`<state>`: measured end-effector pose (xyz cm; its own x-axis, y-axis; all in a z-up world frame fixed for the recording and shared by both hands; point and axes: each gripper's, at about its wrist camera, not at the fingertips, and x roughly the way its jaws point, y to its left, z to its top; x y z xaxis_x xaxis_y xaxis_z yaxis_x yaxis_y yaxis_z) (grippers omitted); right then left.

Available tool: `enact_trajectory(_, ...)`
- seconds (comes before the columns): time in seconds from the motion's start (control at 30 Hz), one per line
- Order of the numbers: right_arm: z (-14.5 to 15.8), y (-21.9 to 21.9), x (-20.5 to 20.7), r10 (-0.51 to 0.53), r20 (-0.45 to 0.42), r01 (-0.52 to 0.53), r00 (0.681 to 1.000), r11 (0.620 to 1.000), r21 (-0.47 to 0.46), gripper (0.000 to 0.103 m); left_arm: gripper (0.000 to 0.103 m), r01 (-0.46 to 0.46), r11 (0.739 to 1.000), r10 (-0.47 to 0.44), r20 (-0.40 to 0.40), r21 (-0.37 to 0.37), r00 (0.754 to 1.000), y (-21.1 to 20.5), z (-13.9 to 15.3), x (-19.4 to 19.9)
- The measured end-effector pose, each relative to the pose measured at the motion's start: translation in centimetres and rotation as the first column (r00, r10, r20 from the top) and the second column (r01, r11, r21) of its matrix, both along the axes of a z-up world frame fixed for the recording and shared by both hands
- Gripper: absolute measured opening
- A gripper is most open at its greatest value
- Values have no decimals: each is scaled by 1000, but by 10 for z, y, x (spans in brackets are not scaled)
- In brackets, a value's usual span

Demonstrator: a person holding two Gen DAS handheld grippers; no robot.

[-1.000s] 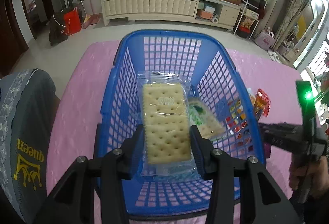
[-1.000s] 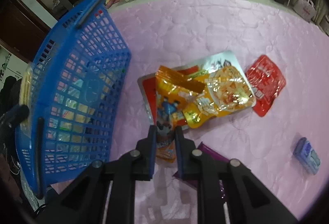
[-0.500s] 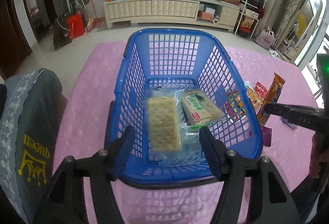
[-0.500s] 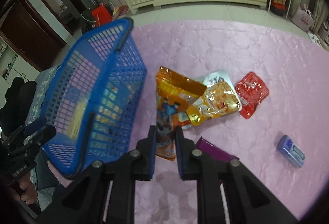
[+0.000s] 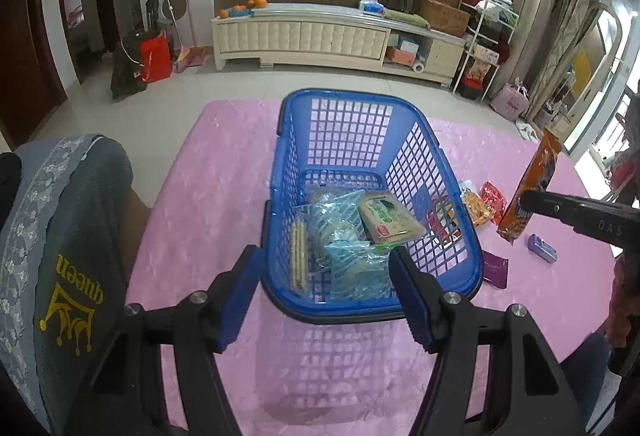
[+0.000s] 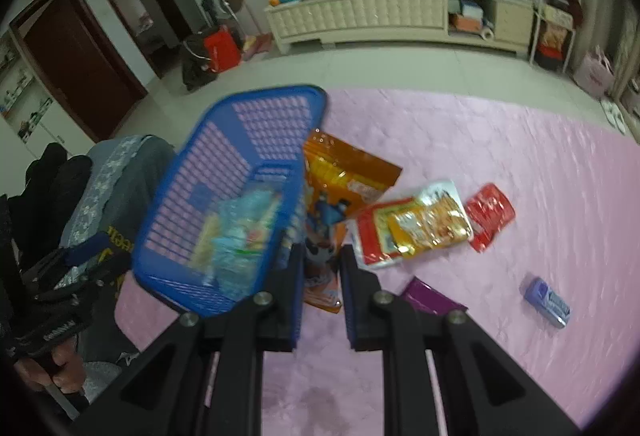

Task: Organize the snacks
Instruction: 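Carry the orange snack stick into the basket and open the right gripper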

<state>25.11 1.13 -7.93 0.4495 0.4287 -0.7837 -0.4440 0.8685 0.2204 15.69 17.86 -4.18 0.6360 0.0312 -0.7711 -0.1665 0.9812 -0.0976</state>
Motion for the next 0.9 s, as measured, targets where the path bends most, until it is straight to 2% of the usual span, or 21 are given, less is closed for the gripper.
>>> enact_trajectory(0.17, 15, 26, -10, 51, 48, -51, 998, 999, -8, 21, 63, -9, 1000, 10, 17, -20, 1000, 8, 4, -8)
enact_trajectory(0.37, 11, 55, -17, 102, 101, -96, 990, 993, -65, 21, 63, -7, 1000, 7, 11, -19, 1000, 11, 2, -10)
enact_trajectory(0.6, -5, 79, -11, 137, 94, -127, 986, 986, -105, 21, 63, 1, 999, -2, -7, -35, 1000, 13, -9, -5)
enact_trajectory(0.73, -18, 85, -4, 130, 77, -119, 989, 985, -128, 21, 63, 12, 1000, -12, -12, -23, 1000, 14, -14, -2)
enact_trajectory(0.9, -30, 89, -6, 127, 64, -118, 990, 983, -139, 21, 63, 2, 999, -3, -22, -45, 1000, 19, -20, -1)
